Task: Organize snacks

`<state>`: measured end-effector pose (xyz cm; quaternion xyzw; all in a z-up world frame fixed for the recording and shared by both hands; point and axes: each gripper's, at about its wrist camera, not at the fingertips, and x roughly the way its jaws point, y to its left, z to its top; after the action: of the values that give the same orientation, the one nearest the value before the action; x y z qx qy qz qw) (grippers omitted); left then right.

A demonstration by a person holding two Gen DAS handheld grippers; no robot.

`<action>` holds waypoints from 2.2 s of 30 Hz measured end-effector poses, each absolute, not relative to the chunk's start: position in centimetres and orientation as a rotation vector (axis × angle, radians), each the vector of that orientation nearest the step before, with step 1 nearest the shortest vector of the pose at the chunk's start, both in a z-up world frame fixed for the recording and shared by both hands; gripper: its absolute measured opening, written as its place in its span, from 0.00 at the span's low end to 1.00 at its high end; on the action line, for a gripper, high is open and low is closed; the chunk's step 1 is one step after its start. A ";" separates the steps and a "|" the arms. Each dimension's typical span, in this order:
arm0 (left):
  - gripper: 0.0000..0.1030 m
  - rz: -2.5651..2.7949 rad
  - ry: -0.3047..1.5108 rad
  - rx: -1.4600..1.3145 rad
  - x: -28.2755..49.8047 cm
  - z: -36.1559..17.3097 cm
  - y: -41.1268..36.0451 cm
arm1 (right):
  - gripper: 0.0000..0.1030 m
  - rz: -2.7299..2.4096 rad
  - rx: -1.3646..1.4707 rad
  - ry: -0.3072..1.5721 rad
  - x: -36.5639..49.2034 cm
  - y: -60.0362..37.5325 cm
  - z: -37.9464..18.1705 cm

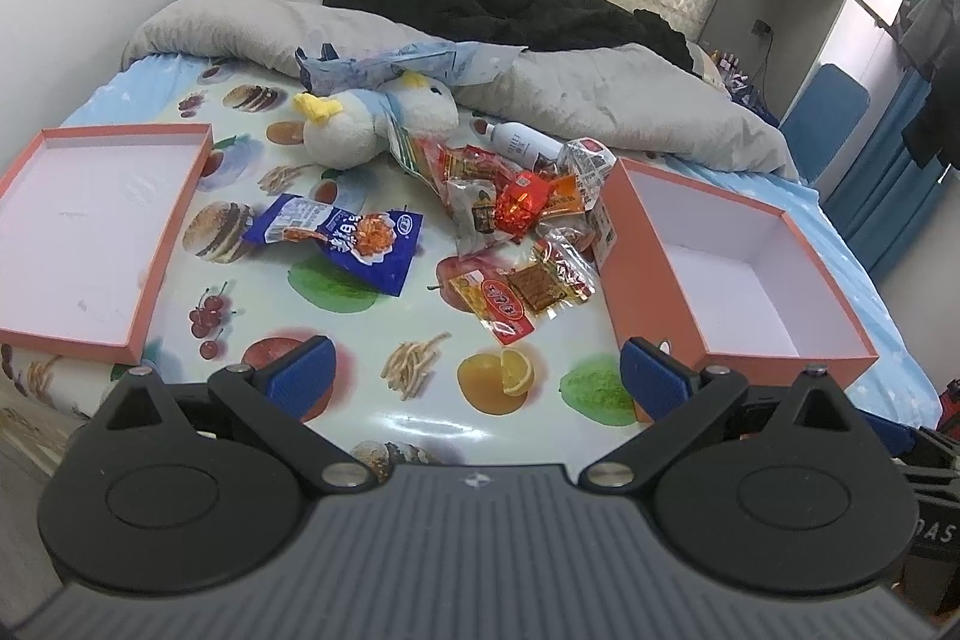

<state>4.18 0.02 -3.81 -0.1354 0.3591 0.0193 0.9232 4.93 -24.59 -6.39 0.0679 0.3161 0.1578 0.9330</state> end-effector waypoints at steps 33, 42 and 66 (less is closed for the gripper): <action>0.99 0.050 0.850 -0.326 8.4 -7.7 2.7 | 1.00 0.344 0.126 0.646 7.5 -22.2 -8.4; 0.99 0.040 0.861 -0.333 10.1 -8.7 3.1 | 1.00 0.338 0.099 0.642 8.7 -21.0 -9.4; 0.99 0.117 0.885 -0.452 17.5 -15.6 11.3 | 0.98 0.429 -0.046 0.639 15.5 -15.1 -13.5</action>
<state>17.54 11.25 -15.63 -0.2165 0.4243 0.0560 0.8775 15.52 -15.08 -13.49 -0.0222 0.3117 0.2094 0.9265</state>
